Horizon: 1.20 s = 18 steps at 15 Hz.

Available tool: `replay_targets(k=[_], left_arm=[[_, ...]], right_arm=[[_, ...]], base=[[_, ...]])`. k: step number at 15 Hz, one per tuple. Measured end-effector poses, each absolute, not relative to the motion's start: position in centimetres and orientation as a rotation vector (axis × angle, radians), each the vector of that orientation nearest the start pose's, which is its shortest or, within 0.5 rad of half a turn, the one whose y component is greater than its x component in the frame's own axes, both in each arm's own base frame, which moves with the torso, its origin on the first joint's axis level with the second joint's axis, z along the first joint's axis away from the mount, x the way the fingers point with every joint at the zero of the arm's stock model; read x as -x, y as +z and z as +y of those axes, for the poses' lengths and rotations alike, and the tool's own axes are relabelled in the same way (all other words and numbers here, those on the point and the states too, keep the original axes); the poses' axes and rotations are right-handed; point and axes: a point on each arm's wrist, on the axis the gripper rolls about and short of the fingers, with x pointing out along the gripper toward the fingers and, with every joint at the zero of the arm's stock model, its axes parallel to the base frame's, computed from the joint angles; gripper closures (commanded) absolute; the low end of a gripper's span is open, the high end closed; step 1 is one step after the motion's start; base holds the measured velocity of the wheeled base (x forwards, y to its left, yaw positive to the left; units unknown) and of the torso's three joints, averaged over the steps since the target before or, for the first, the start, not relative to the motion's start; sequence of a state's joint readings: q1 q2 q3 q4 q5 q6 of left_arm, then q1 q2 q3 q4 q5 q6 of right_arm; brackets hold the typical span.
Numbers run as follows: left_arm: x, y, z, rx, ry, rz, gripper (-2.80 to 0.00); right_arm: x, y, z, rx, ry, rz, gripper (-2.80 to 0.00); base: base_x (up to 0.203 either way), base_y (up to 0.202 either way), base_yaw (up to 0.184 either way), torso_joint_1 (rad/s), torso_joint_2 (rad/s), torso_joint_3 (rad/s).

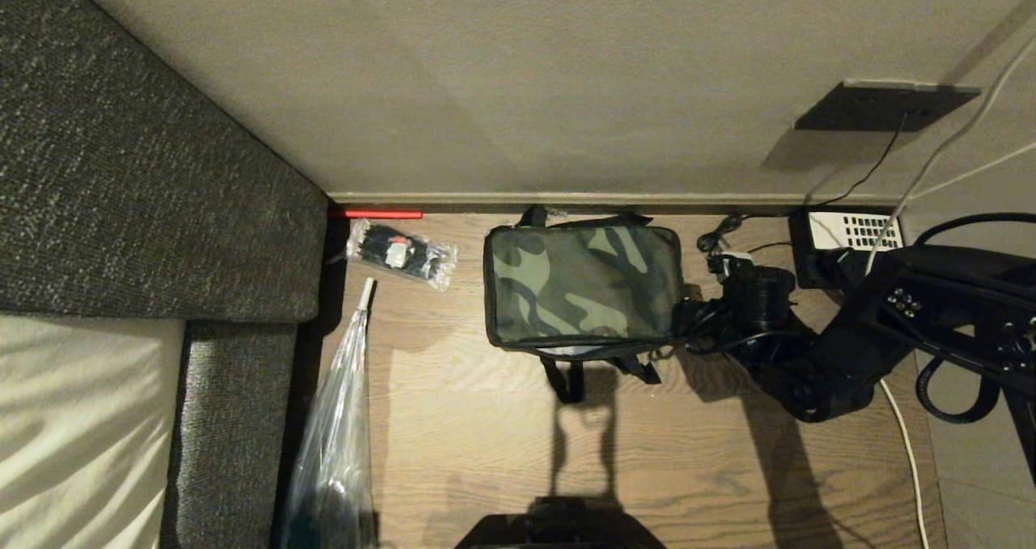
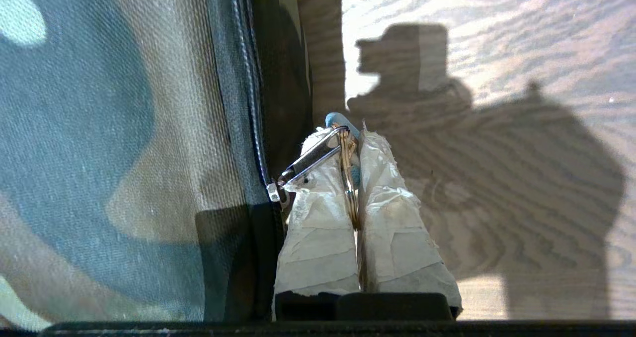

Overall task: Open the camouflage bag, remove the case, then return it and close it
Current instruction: Open the top of the storage box

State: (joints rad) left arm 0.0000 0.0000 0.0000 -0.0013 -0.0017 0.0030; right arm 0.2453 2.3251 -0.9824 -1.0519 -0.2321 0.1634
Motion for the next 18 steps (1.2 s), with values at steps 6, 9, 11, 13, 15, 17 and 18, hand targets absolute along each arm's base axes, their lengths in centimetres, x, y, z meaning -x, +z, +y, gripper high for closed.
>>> replay_targets(k=[6,9,11,13,15,17,18], left_arm=[[2.3,7.6,0.0,-0.003,-0.002,-0.001,0.0],[2.3,7.6,0.0,-0.003,-0.002,-0.001,0.0],[2.3,7.6,0.0,-0.003,-0.002,-0.001,0.0],[2.3,7.6,0.0,-0.003,-0.002,-0.002,0.0],[2.3,7.6,0.0,-0.003,-0.002,-0.001,0.0],[2.3,7.6,0.0,-0.003,-0.002,-0.001,0.0],[2.3,7.6,0.0,-0.003,-0.002,-0.001,0.0]], right_arm=[[-41.3,4.5,9.7,-0.1,-0.008,0.247,0.0],[-41.7,4.8,9.8,-0.104,-0.007,0.228,0.0],[-41.9,5.0,9.9,-0.106,-0.006,0.219,0.0],[-42.1,5.3,9.9,-0.108,-0.005,0.207,0.0],[-42.3,5.5,10.0,-0.109,-0.004,0.197,0.0],[-42.5,5.7,10.0,-0.112,-0.003,0.185,0.0],[-42.6,5.9,10.1,-0.114,-0.003,0.178,0.0]], base=[[0.0,0.0,0.0,0.0,0.0,0.0],[0.0,0.0,0.0,0.0,0.0,0.0],[0.0,0.0,0.0,0.0,0.0,0.0],[0.0,0.0,0.0,0.0,0.0,0.0],[0.0,0.0,0.0,0.0,0.0,0.0],[0.0,0.0,0.0,0.0,0.0,0.0],[0.0,0.0,0.0,0.0,0.0,0.0]])
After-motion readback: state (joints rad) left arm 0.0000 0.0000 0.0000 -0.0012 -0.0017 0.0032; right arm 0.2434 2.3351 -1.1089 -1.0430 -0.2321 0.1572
